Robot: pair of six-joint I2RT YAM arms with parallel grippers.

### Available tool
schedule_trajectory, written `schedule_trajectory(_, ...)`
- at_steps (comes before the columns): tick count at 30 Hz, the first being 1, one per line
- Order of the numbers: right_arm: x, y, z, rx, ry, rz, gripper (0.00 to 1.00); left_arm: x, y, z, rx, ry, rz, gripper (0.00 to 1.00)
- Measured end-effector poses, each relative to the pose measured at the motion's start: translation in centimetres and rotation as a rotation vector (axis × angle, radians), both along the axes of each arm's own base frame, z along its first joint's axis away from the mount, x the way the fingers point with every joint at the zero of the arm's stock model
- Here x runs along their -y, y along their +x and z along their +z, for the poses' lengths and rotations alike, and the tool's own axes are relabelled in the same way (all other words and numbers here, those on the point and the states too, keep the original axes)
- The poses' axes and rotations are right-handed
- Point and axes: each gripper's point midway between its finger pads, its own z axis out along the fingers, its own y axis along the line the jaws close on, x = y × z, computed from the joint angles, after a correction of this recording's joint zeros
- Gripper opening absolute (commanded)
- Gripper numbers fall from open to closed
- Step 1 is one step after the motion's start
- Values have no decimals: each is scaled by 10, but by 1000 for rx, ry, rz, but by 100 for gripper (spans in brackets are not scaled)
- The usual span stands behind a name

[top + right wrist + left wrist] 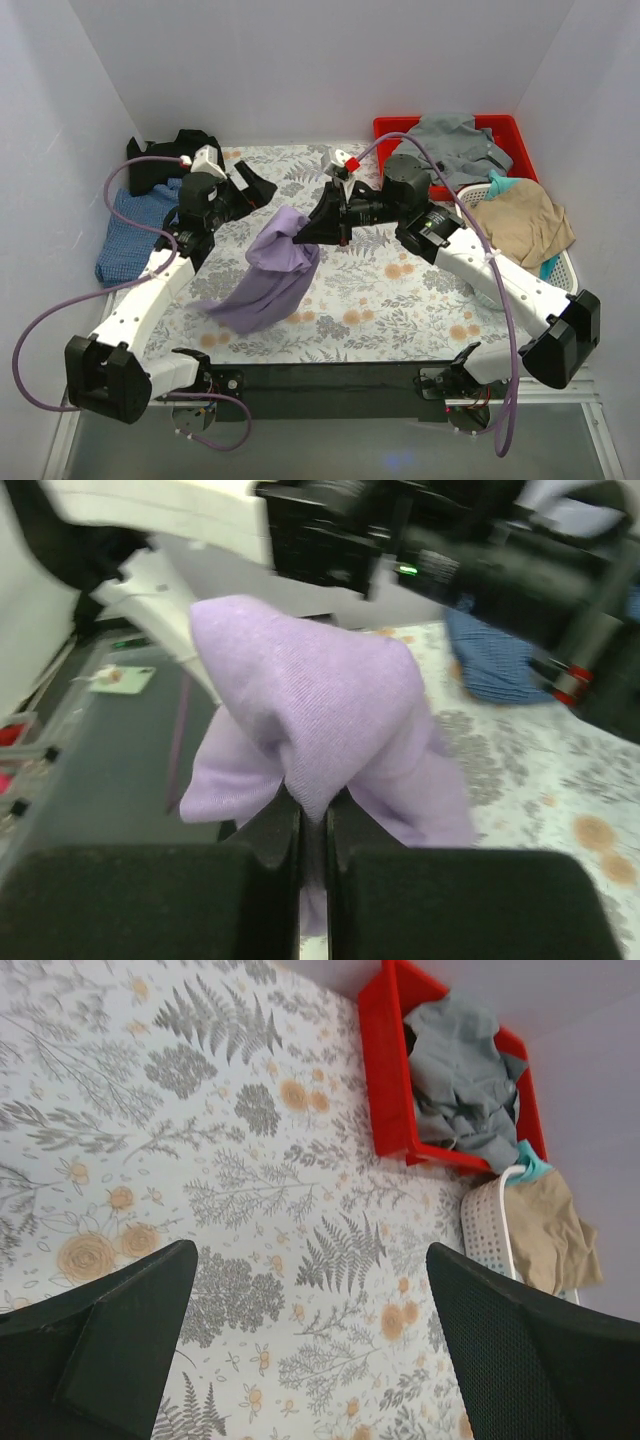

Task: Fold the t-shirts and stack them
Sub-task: Move the tshirt to the center of the board

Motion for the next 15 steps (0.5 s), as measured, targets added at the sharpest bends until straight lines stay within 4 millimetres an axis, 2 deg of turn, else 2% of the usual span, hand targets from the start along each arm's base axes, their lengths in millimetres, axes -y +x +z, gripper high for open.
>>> schedule_trajectory(2, -3, 13, -5, 15, -8, -63, 9, -11, -4, 18, 48, 4, 49, 98)
schedule_trajectory(3, -3, 25, -10, 23, -18, -124, 8, -16, -6, 25, 70, 4, 71, 98)
schedule_trajectory(4, -3, 39, -17, 25, -35, -187, 2, -20, -8, 30, 87, 6, 90, 98)
schedule_trajectory(6, 0, 78, -41, 11, -107, -361, 1, -27, -12, 34, 103, 11, 117, 98)
schedule_trajectory(7, 3, 98, -57, -1, -152, -442, 9, -29, -13, 32, 103, 15, 125, 98)
schedule_trajectory(8, 9, 123, -82, -21, -221, -536, 14, -31, -14, 29, 96, 22, 129, 98)
schedule_trajectory(9, 15, 139, -101, -41, -271, -596, 19, -31, -15, 25, 90, 27, 129, 98)
schedule_trajectory(10, 27, 164, -136, -79, -369, -693, 43, -31, -15, 19, 75, 33, 125, 98)
schedule_trajectory(12, 49, 189, -187, -126, -527, -821, 67, -28, -15, 7, 46, 45, 106, 98)
schedule_trajectory(13, 67, 199, -216, -152, -631, -902, 79, -25, -17, -2, 20, 49, 84, 98)
schedule_trajectory(15, 109, 206, -257, -176, -819, -1056, 96, -19, -20, -20, -26, 51, 47, 98)
